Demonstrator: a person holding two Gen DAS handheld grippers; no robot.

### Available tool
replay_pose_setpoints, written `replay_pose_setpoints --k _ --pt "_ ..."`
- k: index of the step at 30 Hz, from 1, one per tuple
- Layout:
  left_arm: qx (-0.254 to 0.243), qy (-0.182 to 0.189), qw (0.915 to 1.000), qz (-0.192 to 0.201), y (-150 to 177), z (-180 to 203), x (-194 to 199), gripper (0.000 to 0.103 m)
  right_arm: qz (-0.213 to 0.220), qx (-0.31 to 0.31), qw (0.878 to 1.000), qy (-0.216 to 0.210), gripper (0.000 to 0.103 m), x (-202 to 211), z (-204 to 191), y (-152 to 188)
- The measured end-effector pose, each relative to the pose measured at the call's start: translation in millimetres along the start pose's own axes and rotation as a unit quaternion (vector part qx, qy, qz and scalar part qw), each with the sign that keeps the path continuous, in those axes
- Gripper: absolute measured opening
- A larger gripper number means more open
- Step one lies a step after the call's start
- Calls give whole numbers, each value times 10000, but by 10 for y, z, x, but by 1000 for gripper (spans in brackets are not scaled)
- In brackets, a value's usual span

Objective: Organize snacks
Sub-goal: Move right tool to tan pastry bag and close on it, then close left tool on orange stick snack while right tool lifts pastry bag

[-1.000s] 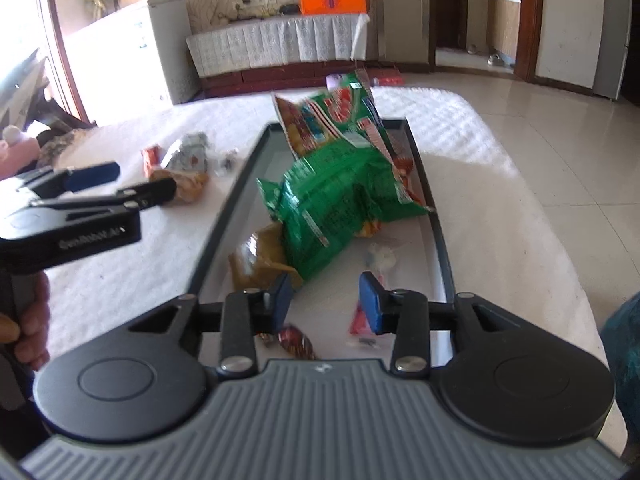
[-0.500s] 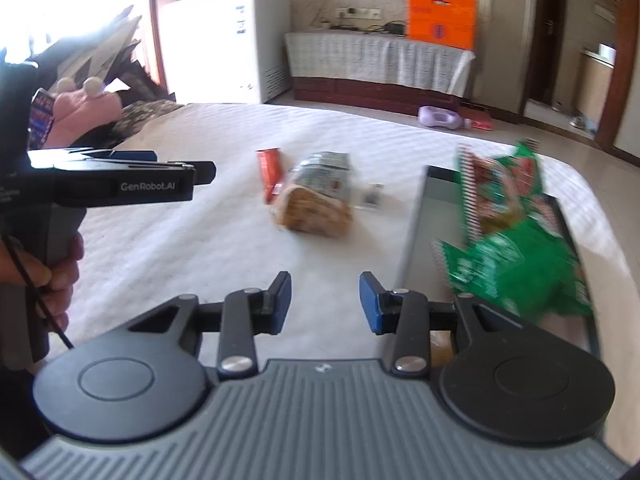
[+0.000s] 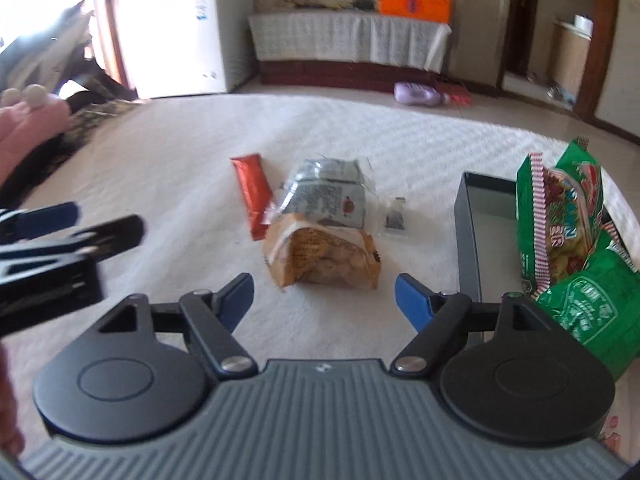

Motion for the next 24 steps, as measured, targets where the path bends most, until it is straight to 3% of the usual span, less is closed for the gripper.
replay_pose_setpoints --k 6,10,12,14,18,24 --pt "-68 38 10000 19 -6 -5 -1 77 -192 -188 9996 125 80 -341 -5 -65" --pt "6 10 10000 -36 2 -46 -28 77 -152 -308 9994 -21 78 -424 38 -100" --pt "60 -4 10000 -73 5 -63 -47 77 -96 -269 9995 -109 67 -417 34 -120" --pt "57 -22 9999 -95 20 -68 -56 77 -115 -275 9994 -196 65 -396 43 -138" --pt "-32 -114 9999 -111 23 -76 -115 77 -248 -128 9986 -444 62 -222 7 -89" --pt "257 -81 9992 -298 3 -55 -345 77 -568 878 9923 -667 62 385 -161 227"
Point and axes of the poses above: each gripper's, at about its wrist camera, not at the fingertips, and x roughly against the way its jaws point, z to its right, y to its underside, the point moved 2 cm from there along -x, roughly the way its jaws point, and after that the axes turned 5 degrees about z, right-handed, at the moved point
